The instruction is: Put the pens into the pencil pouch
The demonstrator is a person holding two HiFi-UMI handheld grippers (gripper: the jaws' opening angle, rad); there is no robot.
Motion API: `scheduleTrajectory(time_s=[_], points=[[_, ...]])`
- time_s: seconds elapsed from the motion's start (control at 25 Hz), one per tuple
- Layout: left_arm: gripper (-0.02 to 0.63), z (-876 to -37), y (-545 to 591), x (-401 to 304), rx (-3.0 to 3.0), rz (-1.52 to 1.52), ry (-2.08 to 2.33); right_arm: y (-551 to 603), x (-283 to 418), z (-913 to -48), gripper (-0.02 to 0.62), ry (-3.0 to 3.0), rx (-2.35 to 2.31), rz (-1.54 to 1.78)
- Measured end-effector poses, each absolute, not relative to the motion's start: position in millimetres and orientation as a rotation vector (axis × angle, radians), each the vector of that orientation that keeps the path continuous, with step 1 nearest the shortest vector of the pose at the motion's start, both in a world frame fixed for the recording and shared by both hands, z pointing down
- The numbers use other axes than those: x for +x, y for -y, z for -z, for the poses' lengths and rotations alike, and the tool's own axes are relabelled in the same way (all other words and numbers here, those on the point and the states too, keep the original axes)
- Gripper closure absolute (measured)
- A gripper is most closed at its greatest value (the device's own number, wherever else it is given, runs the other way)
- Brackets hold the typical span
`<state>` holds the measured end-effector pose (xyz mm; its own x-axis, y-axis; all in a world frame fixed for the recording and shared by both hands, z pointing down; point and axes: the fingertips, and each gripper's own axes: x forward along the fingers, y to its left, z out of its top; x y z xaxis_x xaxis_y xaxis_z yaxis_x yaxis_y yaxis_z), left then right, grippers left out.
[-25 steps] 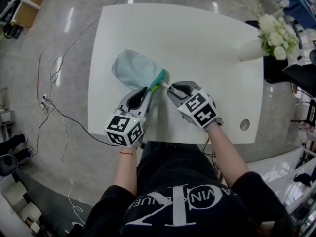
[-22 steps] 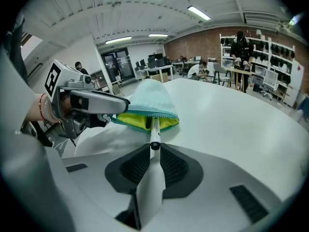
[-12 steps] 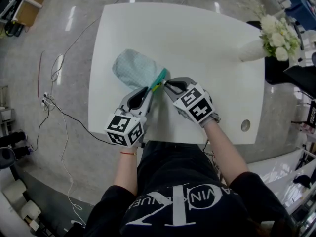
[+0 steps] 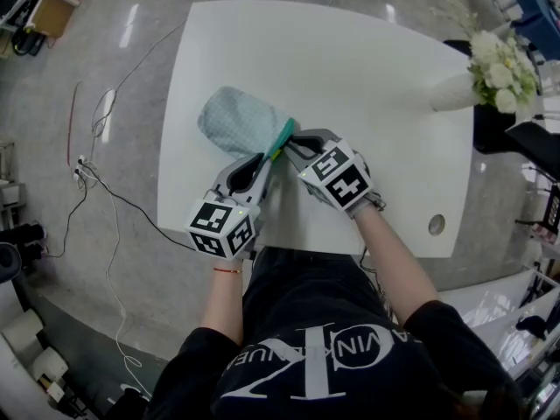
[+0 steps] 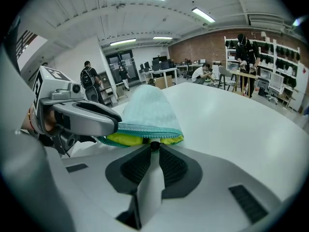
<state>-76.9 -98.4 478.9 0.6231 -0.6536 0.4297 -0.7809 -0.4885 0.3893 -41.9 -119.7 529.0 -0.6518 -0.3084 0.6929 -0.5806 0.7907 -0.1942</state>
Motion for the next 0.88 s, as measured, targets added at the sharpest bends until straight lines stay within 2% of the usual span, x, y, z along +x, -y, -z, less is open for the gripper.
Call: scheduleTrajectory(time_s=[0.88], points=[[0.543, -485, 95, -91, 2.232, -0.285, 1.164, 116, -40, -524, 0.529, 2.341, 0.652, -0.549]])
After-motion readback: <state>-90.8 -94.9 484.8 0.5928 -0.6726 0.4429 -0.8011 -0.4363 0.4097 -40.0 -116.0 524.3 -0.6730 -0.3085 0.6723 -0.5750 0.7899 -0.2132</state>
